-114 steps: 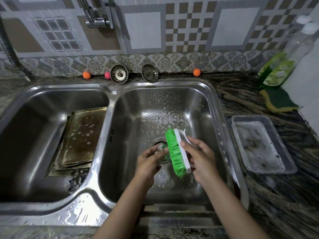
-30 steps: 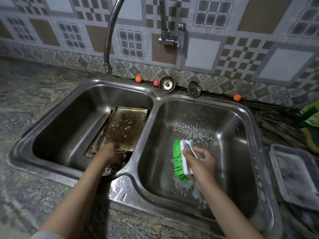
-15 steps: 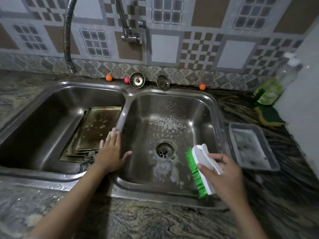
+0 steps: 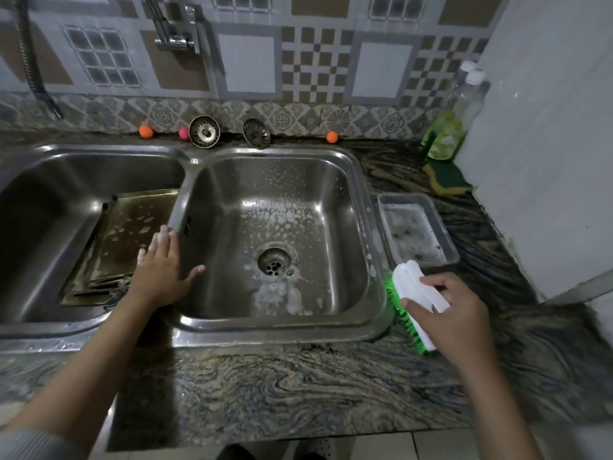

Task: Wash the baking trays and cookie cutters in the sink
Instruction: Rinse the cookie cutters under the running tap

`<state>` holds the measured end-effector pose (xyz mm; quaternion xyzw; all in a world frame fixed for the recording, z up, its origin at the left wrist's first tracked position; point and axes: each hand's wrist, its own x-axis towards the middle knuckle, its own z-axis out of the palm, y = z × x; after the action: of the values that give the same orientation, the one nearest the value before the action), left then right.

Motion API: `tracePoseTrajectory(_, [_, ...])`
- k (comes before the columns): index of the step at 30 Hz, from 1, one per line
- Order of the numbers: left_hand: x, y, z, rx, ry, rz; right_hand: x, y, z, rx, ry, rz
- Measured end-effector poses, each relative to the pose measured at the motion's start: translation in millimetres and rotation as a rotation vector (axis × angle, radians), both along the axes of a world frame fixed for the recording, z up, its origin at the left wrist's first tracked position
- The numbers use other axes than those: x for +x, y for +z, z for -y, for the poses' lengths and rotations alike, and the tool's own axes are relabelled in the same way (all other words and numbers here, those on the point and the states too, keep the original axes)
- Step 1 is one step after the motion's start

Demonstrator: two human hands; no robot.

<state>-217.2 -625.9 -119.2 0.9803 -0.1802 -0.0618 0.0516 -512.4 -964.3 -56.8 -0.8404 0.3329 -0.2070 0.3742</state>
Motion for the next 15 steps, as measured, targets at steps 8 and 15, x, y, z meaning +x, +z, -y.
tracePoseTrajectory(8, [-3,4,0,-0.029,-0.017,-0.005,-3,-9,-2,-0.043,-0.127,-0.025])
tracePoseTrajectory(15, [-7,21,-6,-0.235,0.005,-0.130,-4,-3,-3,-0.056,-0.099,-0.113])
